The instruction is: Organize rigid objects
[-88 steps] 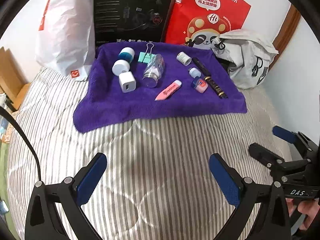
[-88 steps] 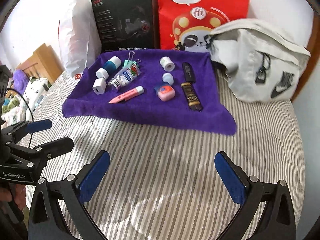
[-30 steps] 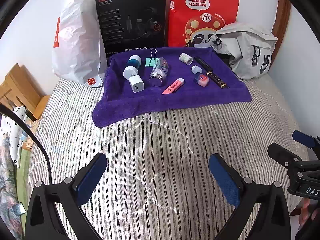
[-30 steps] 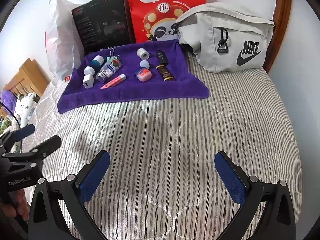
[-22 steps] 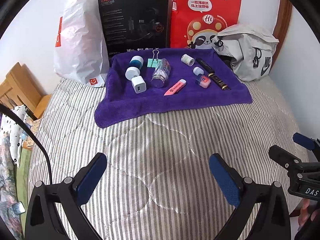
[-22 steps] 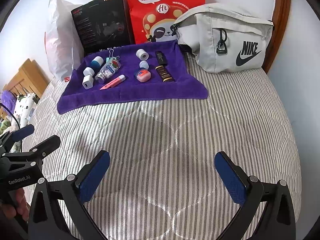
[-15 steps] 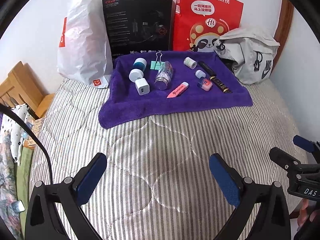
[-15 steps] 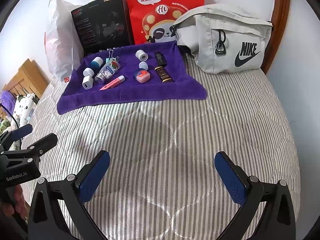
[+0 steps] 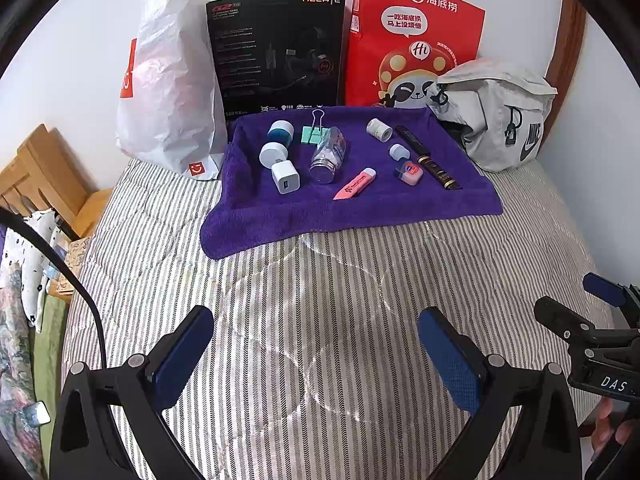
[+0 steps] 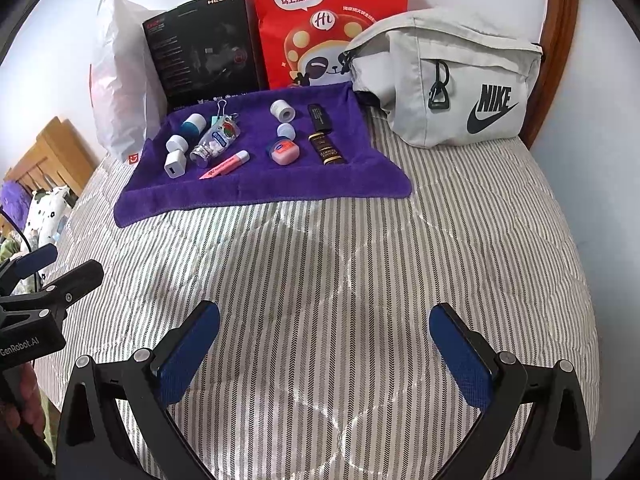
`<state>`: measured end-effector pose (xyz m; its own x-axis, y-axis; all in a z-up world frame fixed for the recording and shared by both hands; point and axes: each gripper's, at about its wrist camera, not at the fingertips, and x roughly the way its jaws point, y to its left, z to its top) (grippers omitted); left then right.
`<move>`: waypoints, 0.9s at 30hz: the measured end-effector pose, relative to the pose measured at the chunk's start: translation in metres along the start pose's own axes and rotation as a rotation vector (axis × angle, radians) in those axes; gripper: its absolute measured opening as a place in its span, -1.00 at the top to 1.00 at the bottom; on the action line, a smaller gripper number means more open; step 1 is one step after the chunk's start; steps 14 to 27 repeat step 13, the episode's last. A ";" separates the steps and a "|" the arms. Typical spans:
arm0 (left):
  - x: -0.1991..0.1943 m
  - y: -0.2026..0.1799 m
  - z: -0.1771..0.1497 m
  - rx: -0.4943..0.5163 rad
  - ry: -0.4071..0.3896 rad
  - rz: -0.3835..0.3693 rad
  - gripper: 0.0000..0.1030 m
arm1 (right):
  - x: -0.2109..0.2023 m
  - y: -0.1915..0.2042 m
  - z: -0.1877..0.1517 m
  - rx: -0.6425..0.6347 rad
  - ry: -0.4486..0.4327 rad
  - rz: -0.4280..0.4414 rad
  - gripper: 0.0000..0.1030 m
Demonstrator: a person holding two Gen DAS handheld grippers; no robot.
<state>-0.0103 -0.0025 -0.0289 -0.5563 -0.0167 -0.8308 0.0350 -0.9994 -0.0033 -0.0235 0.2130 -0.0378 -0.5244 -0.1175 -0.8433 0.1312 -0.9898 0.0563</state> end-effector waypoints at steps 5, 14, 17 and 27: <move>-0.001 0.001 0.001 0.004 -0.002 -0.004 -1.00 | 0.000 0.000 0.000 0.002 0.000 -0.003 -1.00; -0.001 0.002 0.001 0.004 -0.005 -0.025 -1.00 | -0.001 0.001 0.000 -0.001 -0.002 -0.004 -1.00; -0.001 0.002 0.001 0.004 -0.005 -0.025 -1.00 | -0.001 0.001 0.000 -0.001 -0.002 -0.004 -1.00; -0.001 0.002 0.001 0.004 -0.005 -0.025 -1.00 | -0.001 0.001 0.000 -0.001 -0.002 -0.004 -1.00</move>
